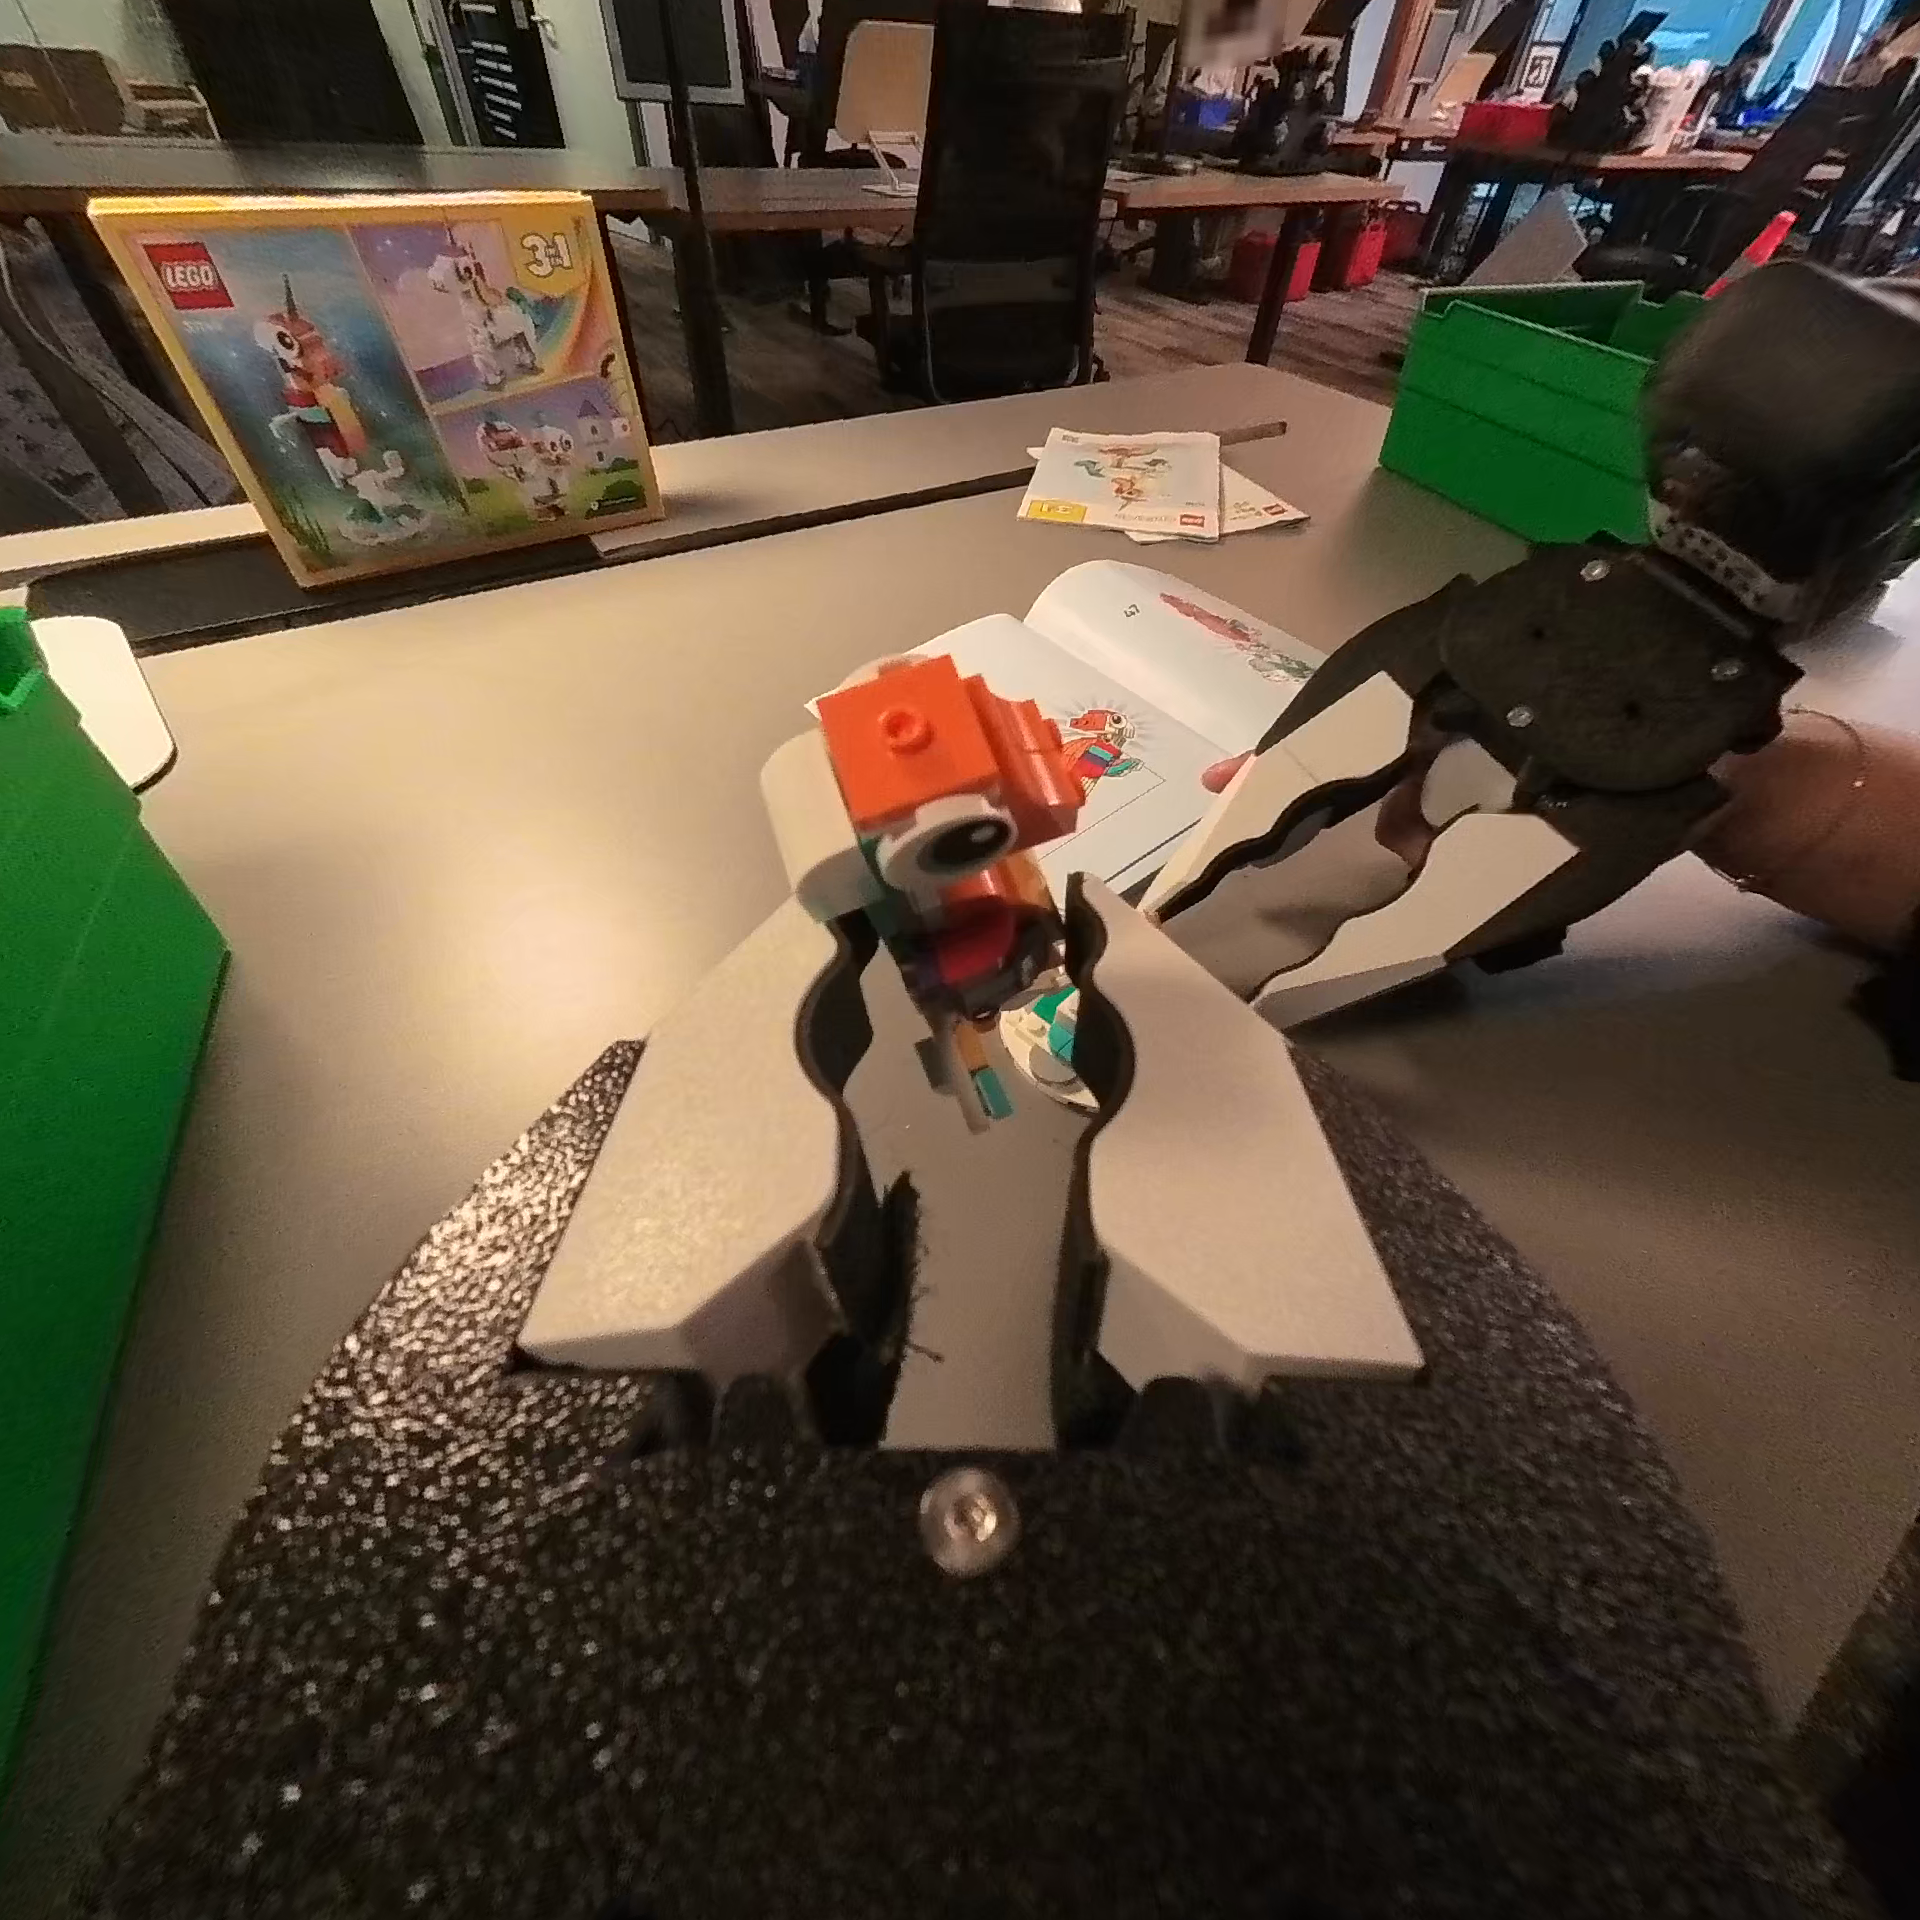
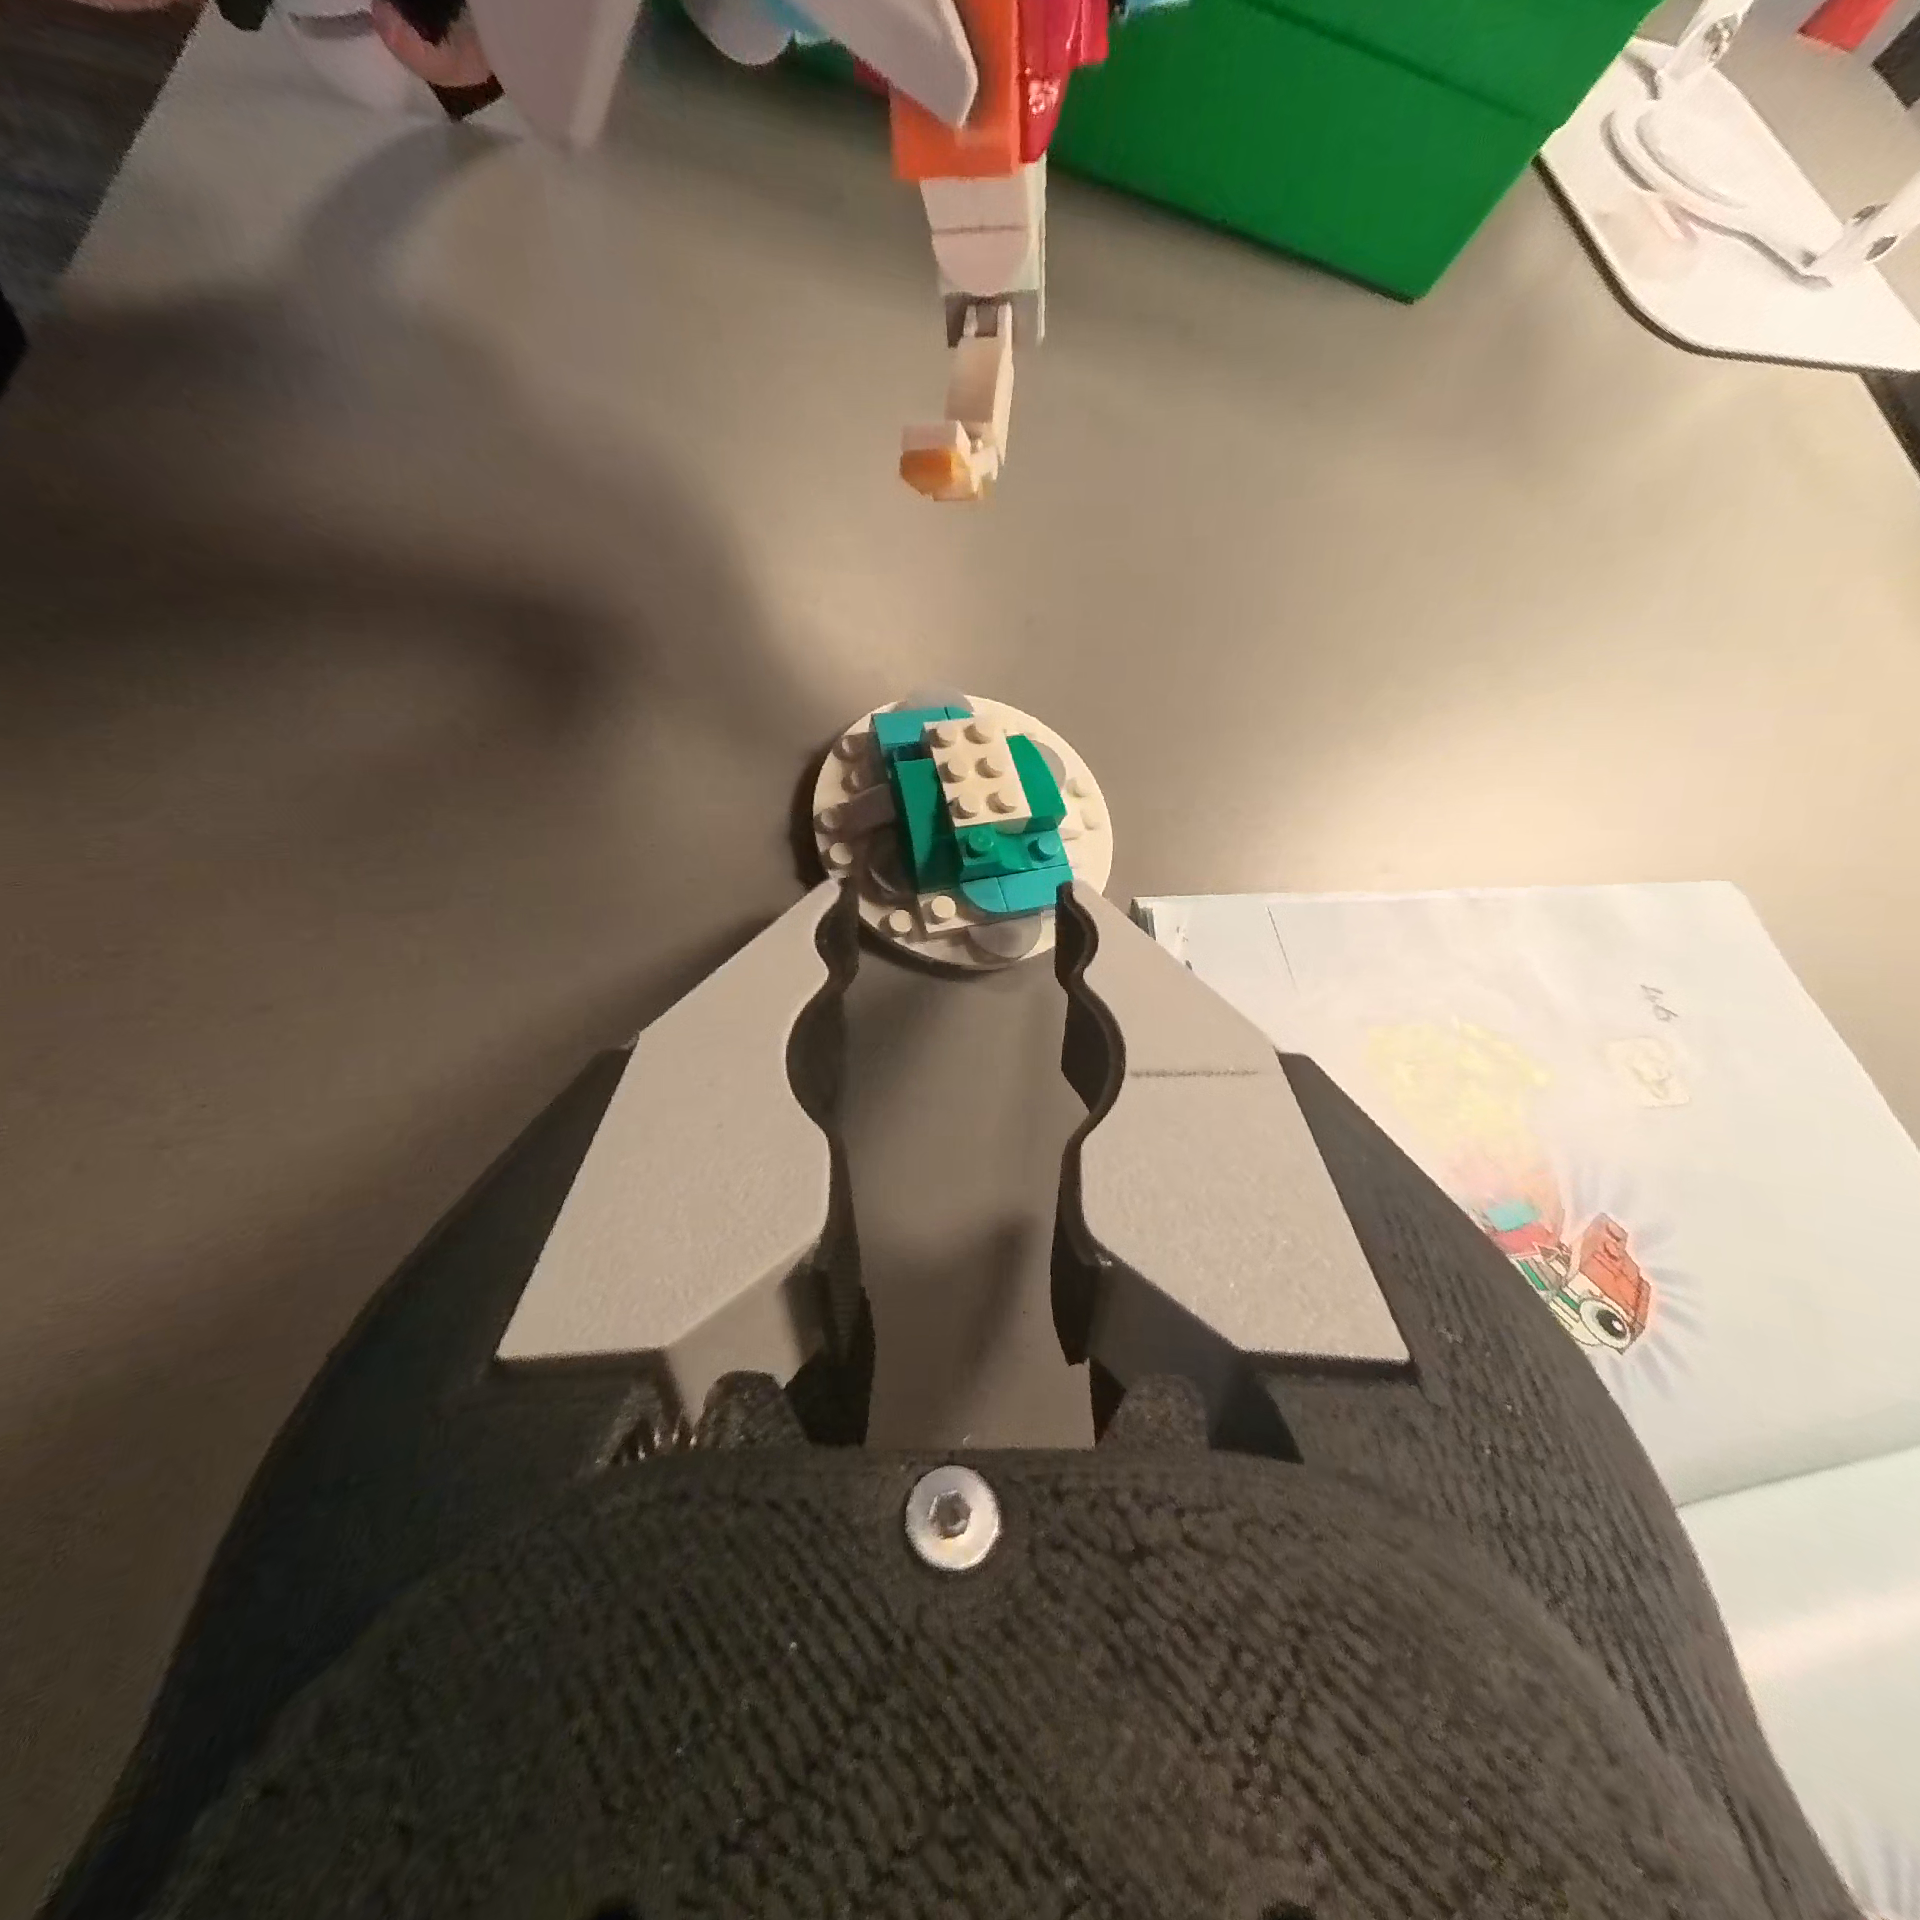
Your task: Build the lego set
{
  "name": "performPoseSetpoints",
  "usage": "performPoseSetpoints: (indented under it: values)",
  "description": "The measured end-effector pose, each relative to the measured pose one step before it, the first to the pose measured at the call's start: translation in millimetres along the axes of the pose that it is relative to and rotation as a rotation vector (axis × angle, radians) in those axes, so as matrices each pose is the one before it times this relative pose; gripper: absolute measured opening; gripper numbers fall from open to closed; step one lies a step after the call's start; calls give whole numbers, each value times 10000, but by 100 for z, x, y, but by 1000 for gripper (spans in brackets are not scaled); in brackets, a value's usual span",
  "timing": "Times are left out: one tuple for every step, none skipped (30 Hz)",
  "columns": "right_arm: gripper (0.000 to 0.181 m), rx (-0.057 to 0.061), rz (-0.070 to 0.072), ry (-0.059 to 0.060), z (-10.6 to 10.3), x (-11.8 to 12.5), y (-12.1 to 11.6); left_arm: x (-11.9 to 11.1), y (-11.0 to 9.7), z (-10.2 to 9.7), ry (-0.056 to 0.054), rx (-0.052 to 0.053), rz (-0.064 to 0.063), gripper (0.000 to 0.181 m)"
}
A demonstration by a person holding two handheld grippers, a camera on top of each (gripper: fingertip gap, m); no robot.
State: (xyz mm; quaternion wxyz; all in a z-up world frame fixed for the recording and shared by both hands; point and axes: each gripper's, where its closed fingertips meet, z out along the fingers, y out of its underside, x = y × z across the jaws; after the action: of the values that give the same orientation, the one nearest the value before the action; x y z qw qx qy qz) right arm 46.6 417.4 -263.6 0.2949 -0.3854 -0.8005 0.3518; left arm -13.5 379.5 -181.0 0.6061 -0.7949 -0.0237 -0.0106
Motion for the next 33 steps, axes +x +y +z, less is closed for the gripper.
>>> performPoseSetpoints:
  values:
    - [36,-18,-61,74,21,18,17,11,-17,-39,2,7,18,33]
    - [35,-13,-78,103,11,52,14,10,-1,-31,4,0,22,33]
    - [35,-30,-45,133,10,75,16,-10,13,-47,-2,-8,24,33]
    - [35,-24,83,94,24,25,-24,-53,32,-51,-18,-7,23,33]
    - [35,48,239,65,-2,16,-168,-80,24,-38,-22,-4,11,33]
    - [36,167,337,58,-58,33,-364,-81,29,-26,-6,5,-13,33]
    - [36,260,378,47,-118,12,-476,-62,9,-15,12,10,-33,33]
    - [36,247,407,76,-117,65,-445,-67,19,3,14,14,-35,33]
    - [37,158,361,90,-77,81,-280,-81,23,25,11,5,-35,33]
    - [37,76,220,116,-25,105,-143,-63,27,57,25,-15,-45,33]
    - [37,14,112,179,4,155,-42,-26,-26,78,45,-11,-54,33]
    - [38,-28,94,156,43,97,-3,9,-96,75,55,6,-37,33]
    - [38,-34,102,51,87,-82,-13,41,-145,40,49,7,9,33]
    - [38,-40,134,18,126,-158,-18,34,-162,4,19,7,61,33]
    - [39,-39,134,-43,145,-265,-44,-15,-165,-10,-9,4,74,33]
    - [40,-54,107,-81,158,-317,-14,5,-137,-18,3,-1,53,33]
    - [42,-98,47,-17,166,-221,72,35,-137,-44,26,13,25,33]
    - [43,-117,-52,72,148,-62,108,25,-119,-57,25,25,6,33]
    - [44,-93,-116,100,130,8,89,16,-67,-62,22,17,-4,33]
    - [44,-55,-105,90,89,8,39,10,-19,-81,9,16,-9,33]
    - [44,-29,-60,84,57,47,16,10,19,-61,6,6,-18,33]
    - [44,1,-21,65,40,49,-33,8,59,-58,4,-11,-20,33]
    - [44,20,18,55,6,74,-34,-1,102,-24,5,-28,-22,33]
    - [44,21,32,55,-15,101,-29,19,132,18,8,-45,-31,33]
    - [44,24,26,23,-27,45,-27,38,129,59,26,-45,-38,33]
    - [44,22,29,-1,-16,34,-29,89,125,112,45,-53,-45,33]
    - [44,17,29,-20,-22,4,-9,151,126,163,76,-64,-18,33]
    - [44,22,17,-29,-22,-9,-26,166,103,202,77,-61,17,33]
    - [44,28,2,-21,-28,-22,-32,160,73,220,76,-66,53,33]
    - [44,20,-10,-6,-24,-13,-18,163,56,229,98,-74,105,33]
    - [44,-4,-19,-8,-16,-37,21,187,21,262,152,-73,156,33]
    - [44,-26,-21,-27,-26,-63,60,255,-29,262,233,-59,213,33]
    - [44,-25,-17,-17,-28,-42,62,355,-79,284,343,-43,263,33]
